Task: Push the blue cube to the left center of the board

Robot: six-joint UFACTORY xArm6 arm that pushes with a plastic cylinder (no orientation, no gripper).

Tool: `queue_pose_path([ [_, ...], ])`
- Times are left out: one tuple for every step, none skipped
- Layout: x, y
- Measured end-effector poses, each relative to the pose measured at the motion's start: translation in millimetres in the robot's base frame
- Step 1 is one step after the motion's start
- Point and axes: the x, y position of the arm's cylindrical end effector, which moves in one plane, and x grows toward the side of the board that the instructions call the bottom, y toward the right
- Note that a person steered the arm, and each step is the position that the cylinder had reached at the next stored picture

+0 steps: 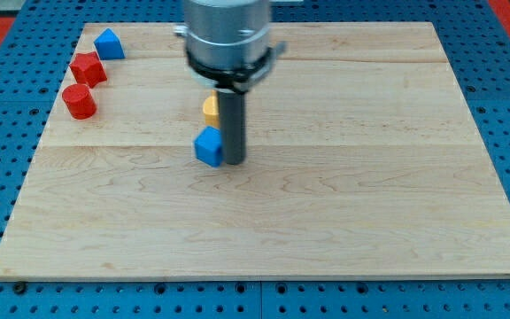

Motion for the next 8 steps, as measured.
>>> queue_pose_path([
  [-21,-13],
  [-34,-17],
  [-26,-59],
  [-26,-80],
  [-27,-116],
  [-27,-156],
  [-30,-168],
  [-27,-104],
])
